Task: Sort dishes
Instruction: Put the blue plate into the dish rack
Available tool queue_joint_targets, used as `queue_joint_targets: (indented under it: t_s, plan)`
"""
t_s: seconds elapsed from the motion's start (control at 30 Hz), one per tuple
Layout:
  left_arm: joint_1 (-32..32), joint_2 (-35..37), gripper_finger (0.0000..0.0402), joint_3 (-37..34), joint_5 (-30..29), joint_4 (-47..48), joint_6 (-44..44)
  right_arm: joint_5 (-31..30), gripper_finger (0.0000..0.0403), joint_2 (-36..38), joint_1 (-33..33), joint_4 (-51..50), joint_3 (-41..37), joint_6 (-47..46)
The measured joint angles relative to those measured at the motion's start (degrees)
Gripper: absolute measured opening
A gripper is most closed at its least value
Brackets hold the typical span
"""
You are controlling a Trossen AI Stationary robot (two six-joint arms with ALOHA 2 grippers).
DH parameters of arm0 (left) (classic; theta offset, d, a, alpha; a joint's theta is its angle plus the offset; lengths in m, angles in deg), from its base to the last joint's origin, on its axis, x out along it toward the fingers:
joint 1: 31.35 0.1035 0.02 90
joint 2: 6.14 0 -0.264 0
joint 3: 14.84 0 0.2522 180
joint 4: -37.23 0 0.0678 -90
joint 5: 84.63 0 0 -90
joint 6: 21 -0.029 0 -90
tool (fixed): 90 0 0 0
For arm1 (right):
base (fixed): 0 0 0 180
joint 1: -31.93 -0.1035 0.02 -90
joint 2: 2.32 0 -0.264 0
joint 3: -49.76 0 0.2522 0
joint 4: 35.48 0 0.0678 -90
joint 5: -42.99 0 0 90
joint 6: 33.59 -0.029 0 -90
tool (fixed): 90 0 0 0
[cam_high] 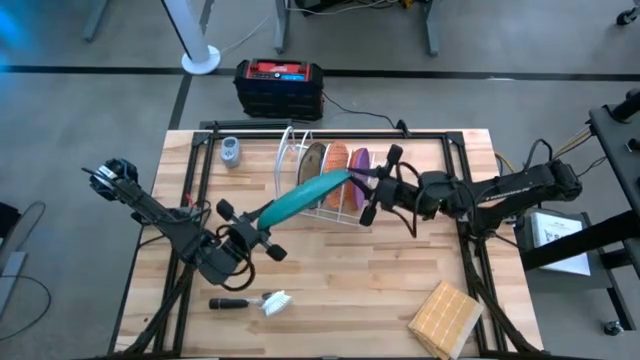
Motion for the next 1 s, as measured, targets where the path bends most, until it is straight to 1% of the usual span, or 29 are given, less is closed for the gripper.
queue_joint_targets:
  t_s: [0.23,0.4,0.43,0.5,0.63,0.73,0.87,1.0]
  plan:
    - [0.02,0.41,0.0032,1.06,-1.38,-0.27,-0.93,-6.41,0.0089,0.63,0.17,-3.1,0.09,-2.9]
    - [0.57,3.03,0.0032,2.91,-1.41,-0.27,-5.97,-10.31,0.0118,1.76,0.17,-4.76,0.15,-4.53]
    - [0.68,3.67,0.0032,3.44,-1.95,-0.29,-7.24,-12.76,0.0122,2.26,0.3,-5.44,0.15,-5.0]
    - [0.91,5.19,0.0031,4.76,-1.28,-0.64,-10.04,-14.34,0.013,3.38,0.68,-5.51,0.26,-5.65]
    - [1.72,8.65,0.0031,6.39,-1.57,-0.34,-11.86,-15.53,0.014,5.25,0.32,-8.31,0.24,-5.79]
    - [3.2,11.71,0.0031,6.87,-1.76,-0.09,-11.7,-15.98,0.0144,7.1,0.56,-11.08,0.22,-8.28]
    - [8.36,14.72,0.0031,6.71,-1.93,0.15,-9.96,-15.14,0.0142,8.06,0.35,-15.2,0.22,-11.8]
    - [14.03,15.39,0.0031,6.56,-2.09,0.69,-7.79,-15.2,0.0135,8.25,0.45,-18.37,0.22,-14.37]
